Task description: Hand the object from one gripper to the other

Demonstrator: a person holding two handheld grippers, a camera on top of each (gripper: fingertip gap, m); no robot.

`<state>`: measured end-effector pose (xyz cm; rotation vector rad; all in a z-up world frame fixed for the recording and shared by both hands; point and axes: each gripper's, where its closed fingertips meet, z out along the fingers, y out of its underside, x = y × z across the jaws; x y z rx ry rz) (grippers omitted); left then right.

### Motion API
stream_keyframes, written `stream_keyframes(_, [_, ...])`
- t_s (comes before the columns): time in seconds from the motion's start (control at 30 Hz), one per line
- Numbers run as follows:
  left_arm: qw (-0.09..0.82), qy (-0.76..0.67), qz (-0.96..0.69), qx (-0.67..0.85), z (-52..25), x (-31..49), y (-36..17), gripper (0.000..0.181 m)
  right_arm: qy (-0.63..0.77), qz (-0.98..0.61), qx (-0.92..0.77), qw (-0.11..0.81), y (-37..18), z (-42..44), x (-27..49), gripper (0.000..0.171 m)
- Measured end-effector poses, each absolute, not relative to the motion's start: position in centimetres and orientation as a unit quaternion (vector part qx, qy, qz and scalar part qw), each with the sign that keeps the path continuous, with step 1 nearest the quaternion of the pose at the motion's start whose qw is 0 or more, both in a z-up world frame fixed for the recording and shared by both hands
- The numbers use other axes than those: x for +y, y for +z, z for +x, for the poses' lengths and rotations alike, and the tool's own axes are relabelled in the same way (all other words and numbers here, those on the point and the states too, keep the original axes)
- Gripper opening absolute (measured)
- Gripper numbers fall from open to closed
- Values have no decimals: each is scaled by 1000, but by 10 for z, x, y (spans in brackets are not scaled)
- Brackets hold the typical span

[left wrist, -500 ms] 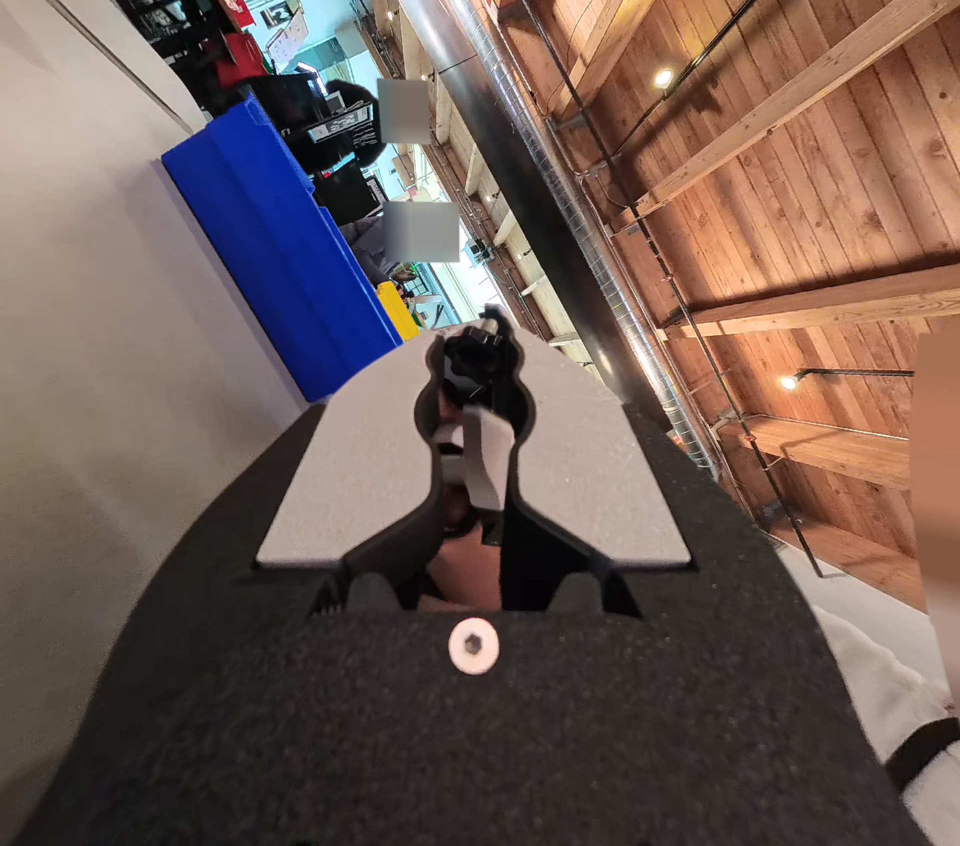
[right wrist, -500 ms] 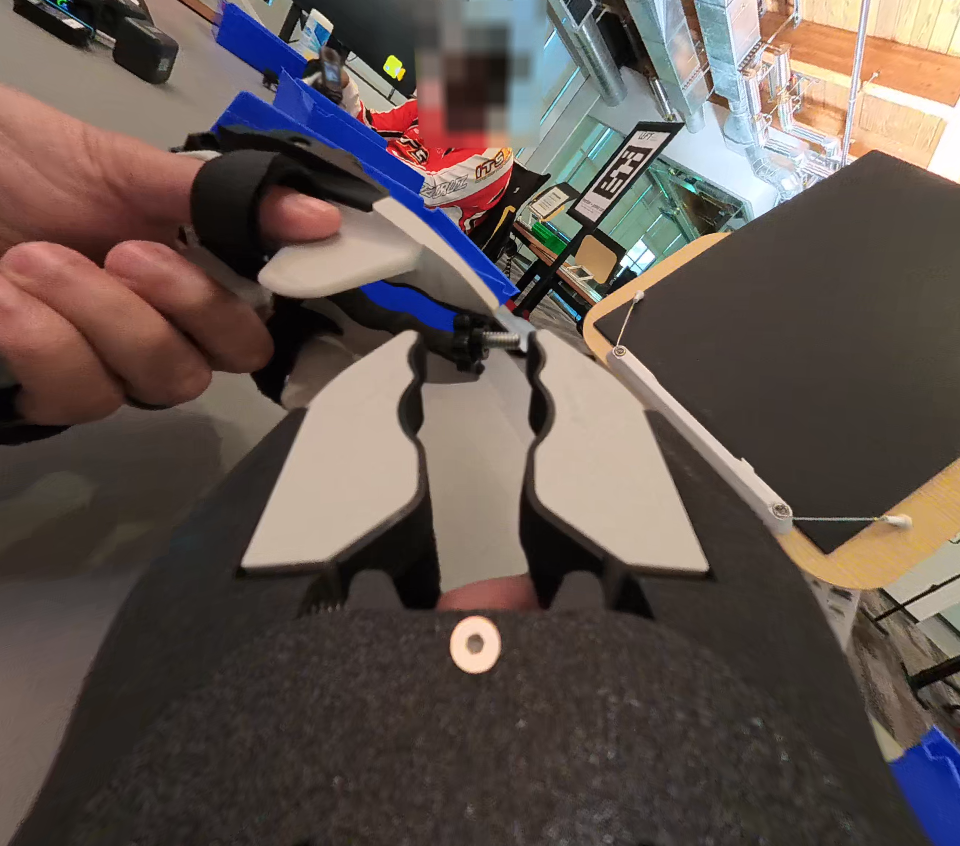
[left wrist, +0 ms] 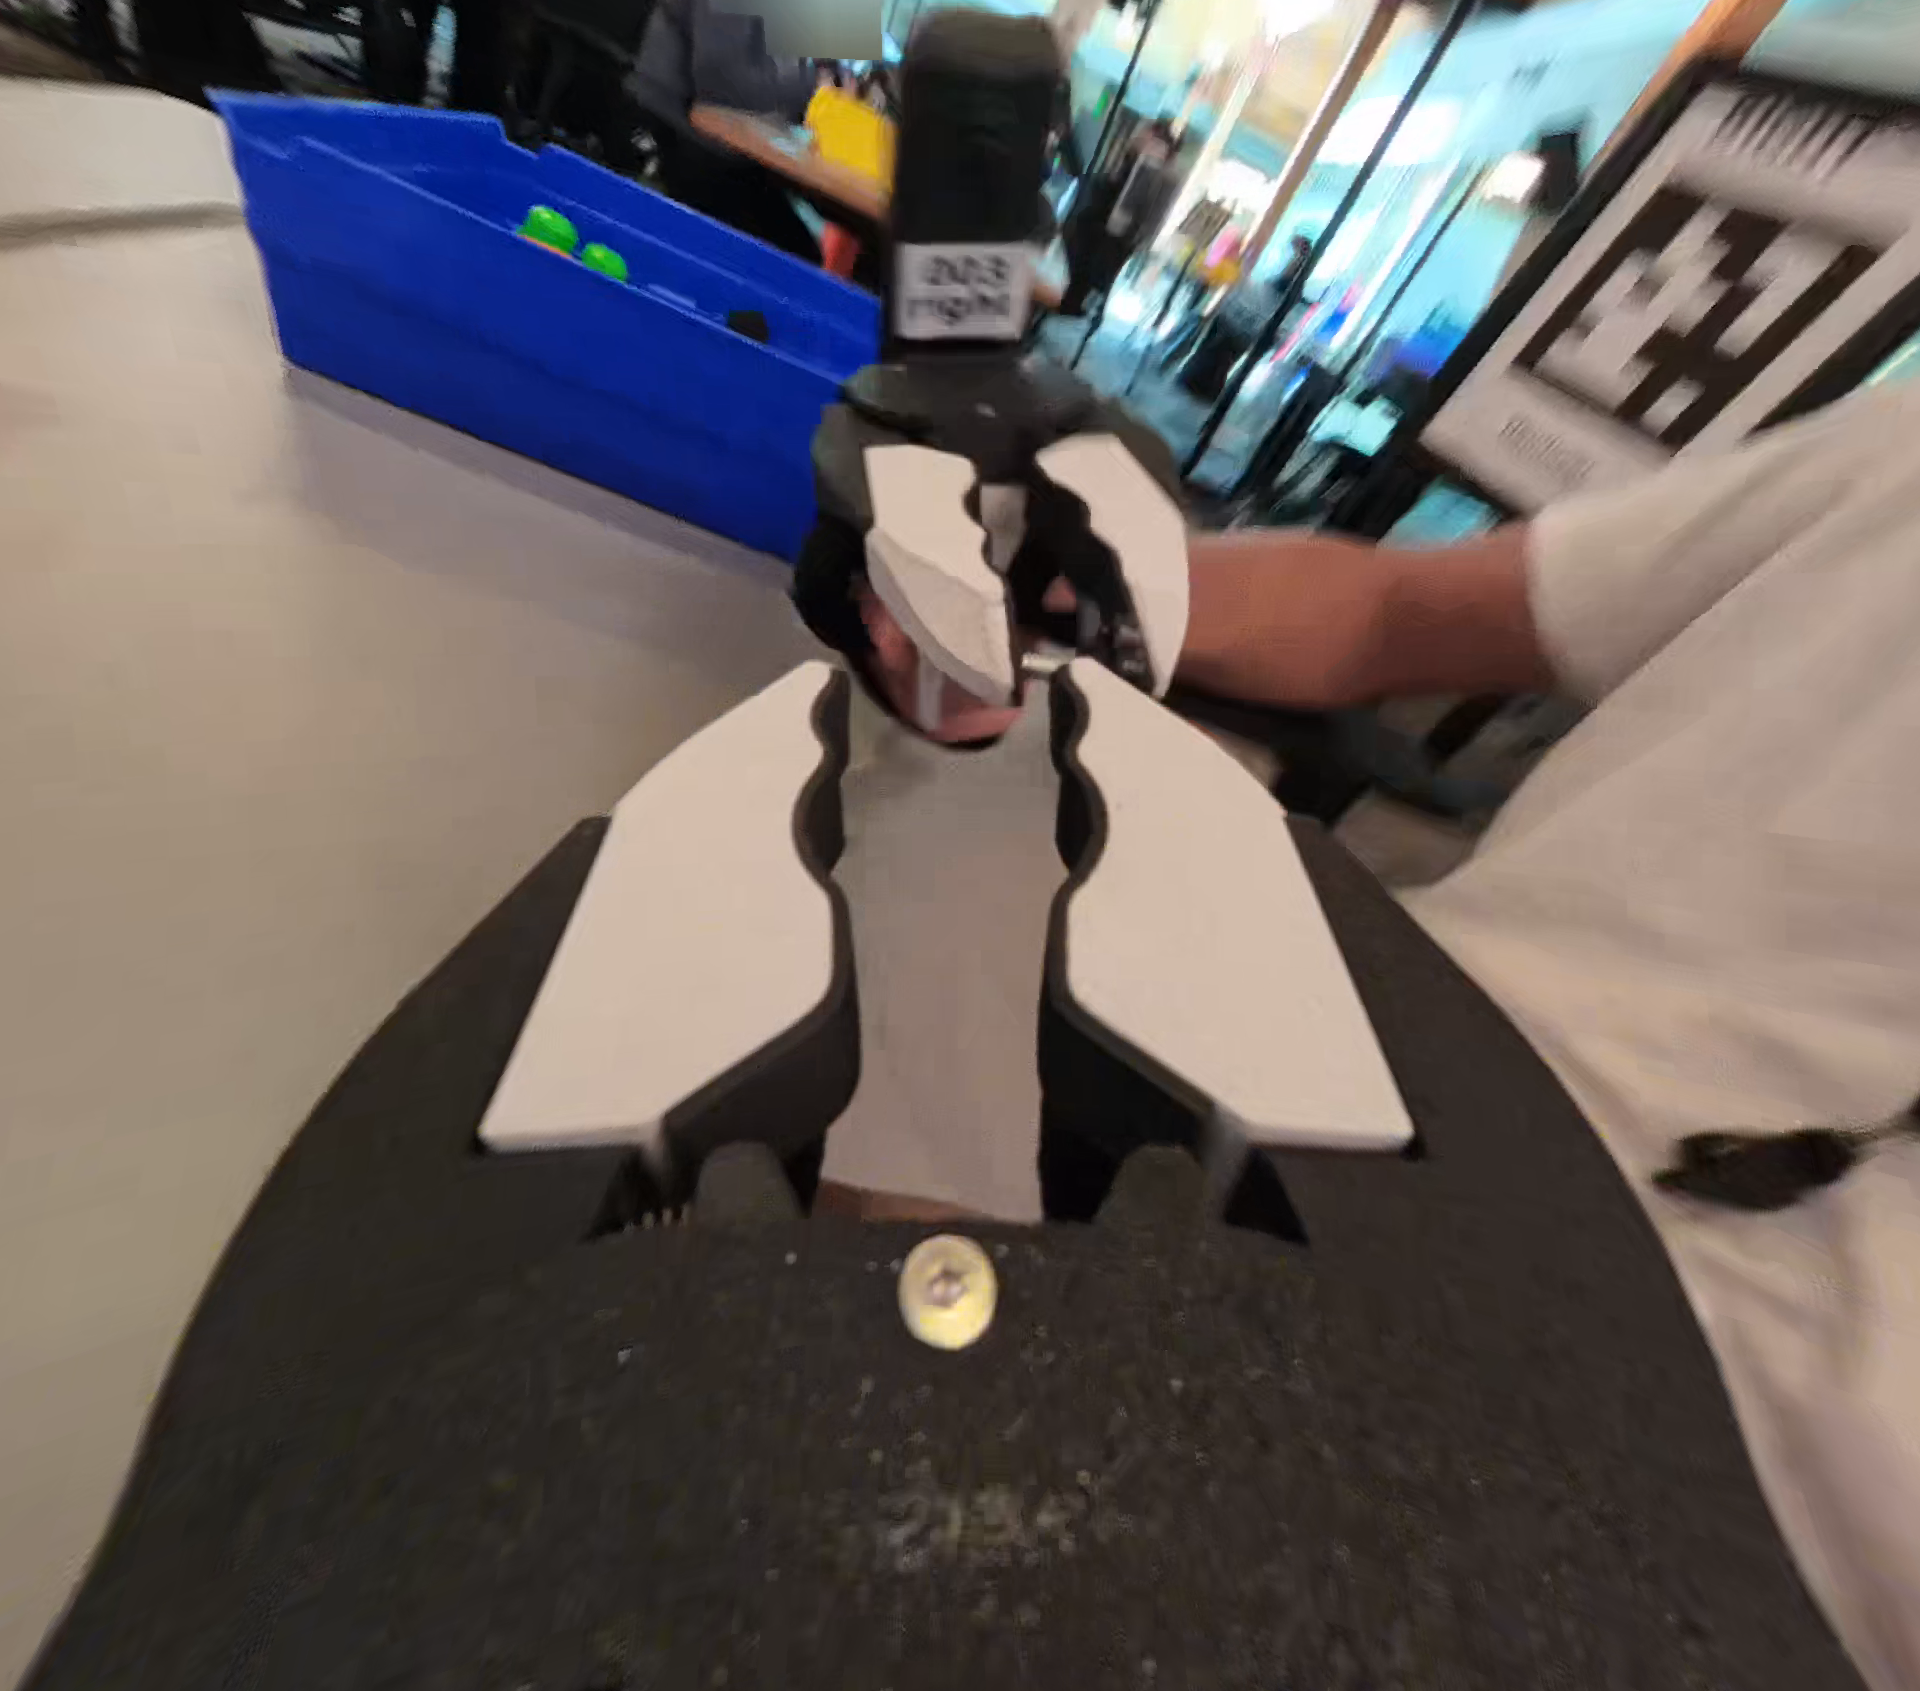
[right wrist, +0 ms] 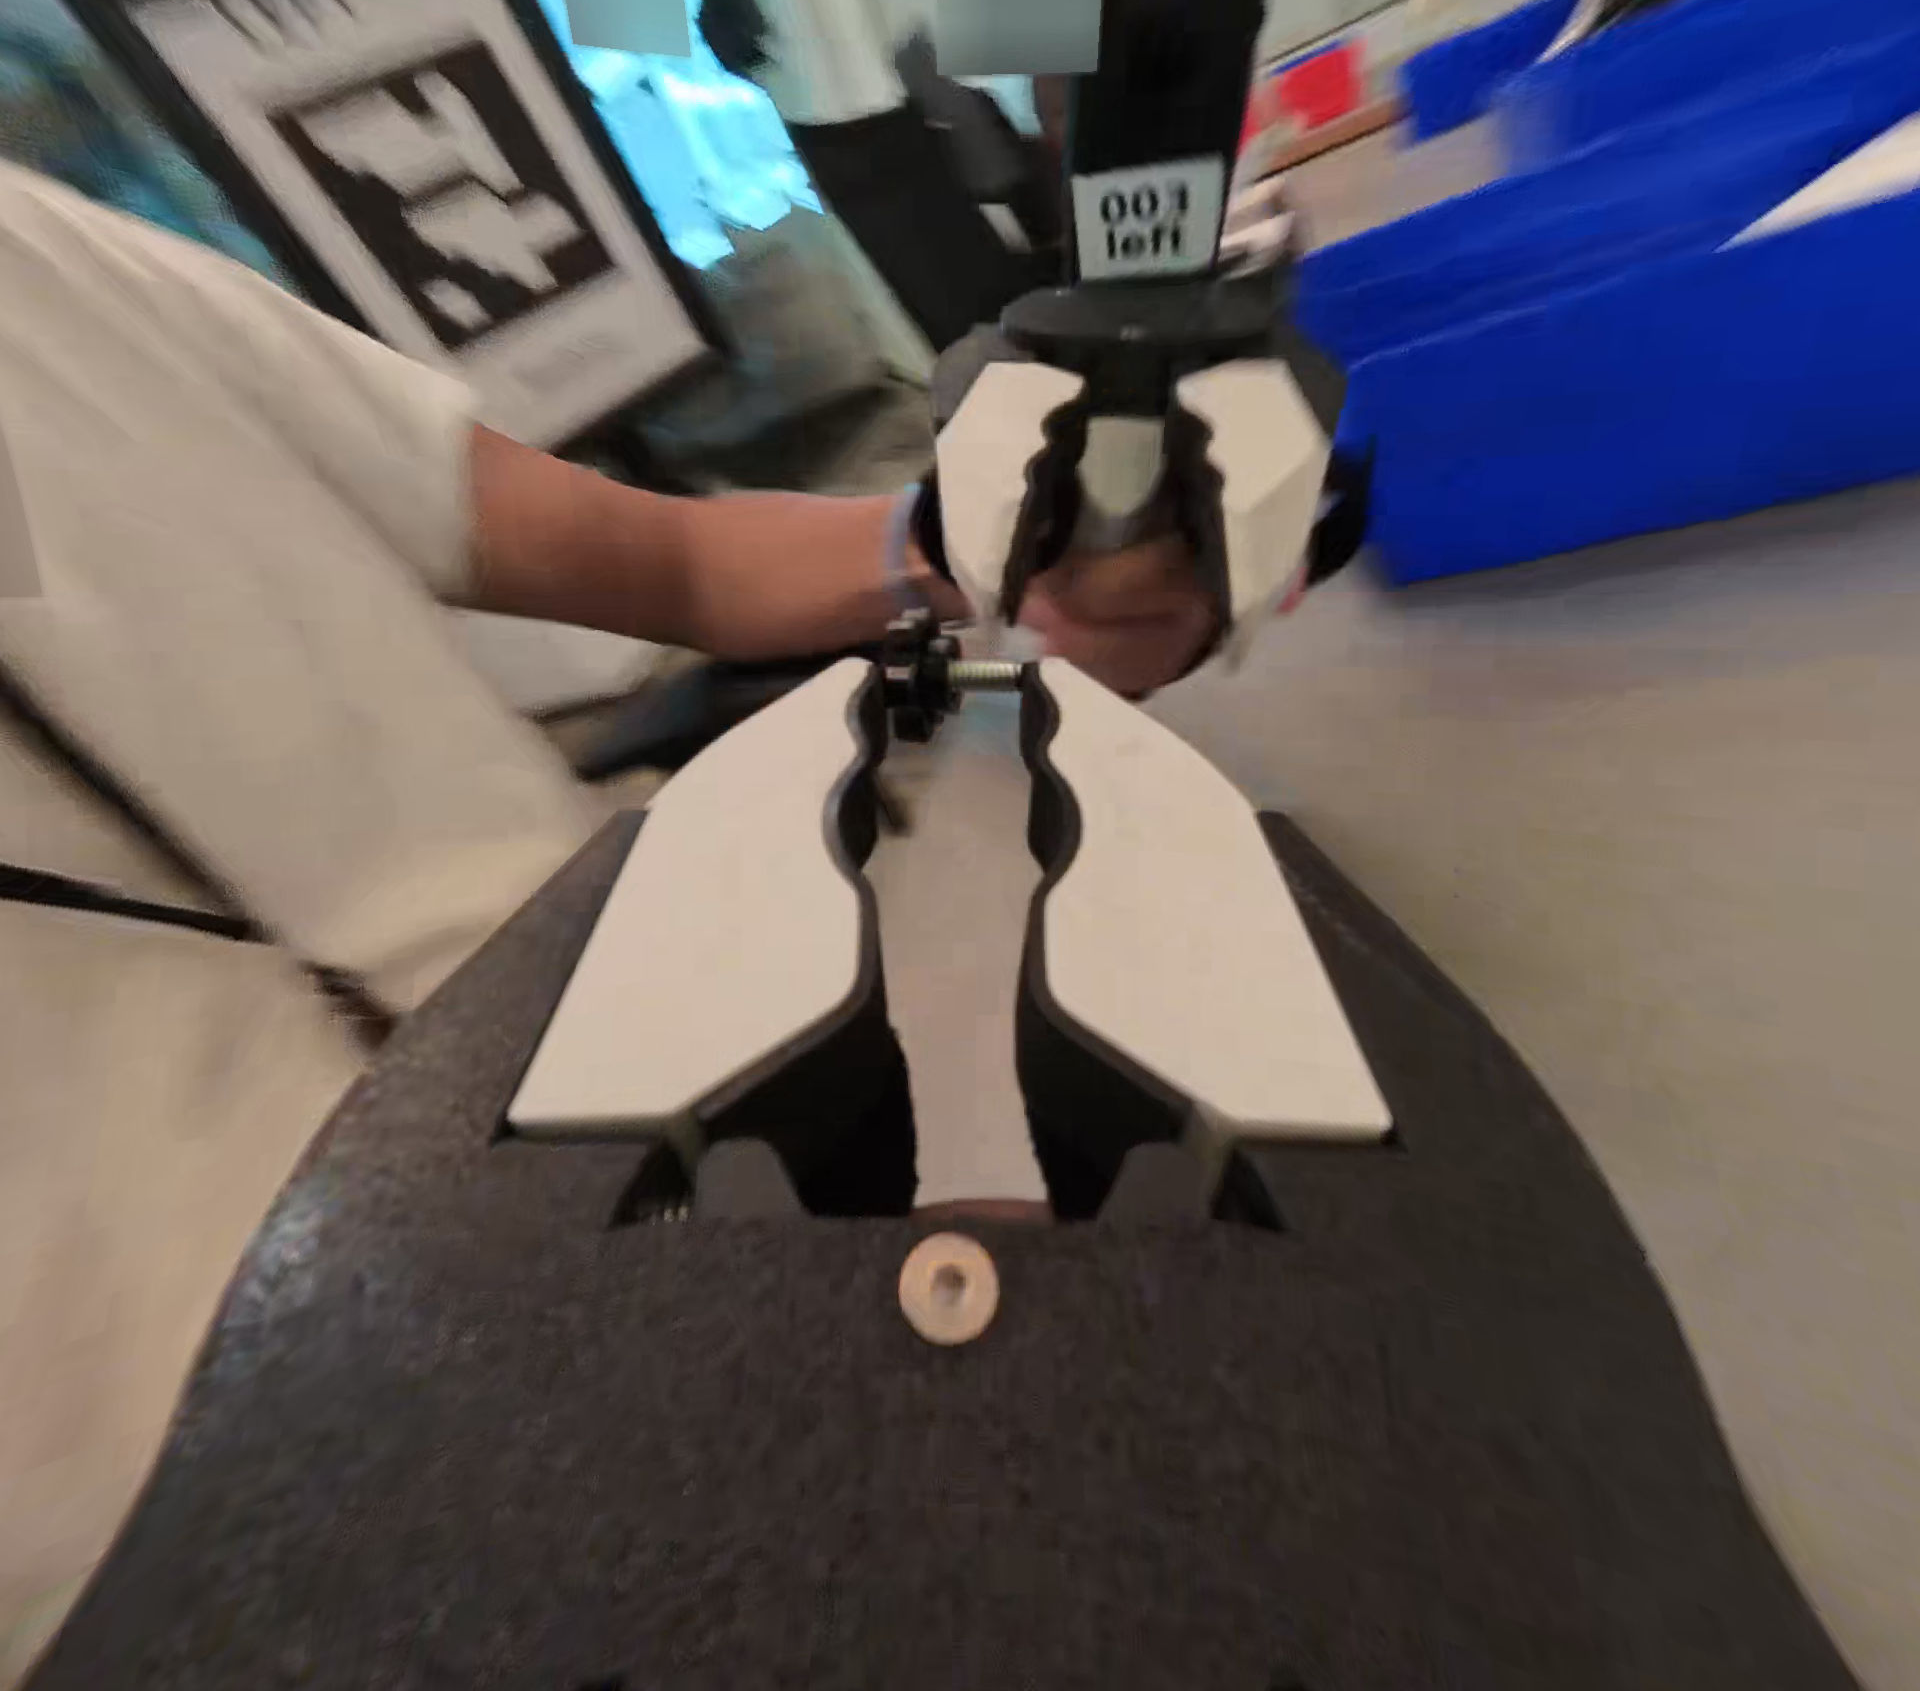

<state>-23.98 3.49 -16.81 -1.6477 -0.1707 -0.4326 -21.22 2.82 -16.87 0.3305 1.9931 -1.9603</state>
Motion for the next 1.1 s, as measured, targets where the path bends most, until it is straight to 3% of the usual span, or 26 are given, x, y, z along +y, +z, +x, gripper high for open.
stream_keyframes(0.1, [673, -73, -736, -4, -226, 35, -154, 35, -665, 150, 647, 340, -171, -204, 31, 24])
stream_keyframes(0.33, [637, -23, -766, 83, -187, 48, -157, 32, -665, 122, 545, 496, -153, -191, 35, 24])
stream_keyframes(0.5, [642, -22, -762, 78, -188, 50, -157, 19, -657, 118, 532, 522, -154, -188, 35, 24])
stream_keyframes(1.1, [611, 92, -781, 86, -206, 54, -170, 14, -655, 169, 498, 542, -164, -204, 37, 24])
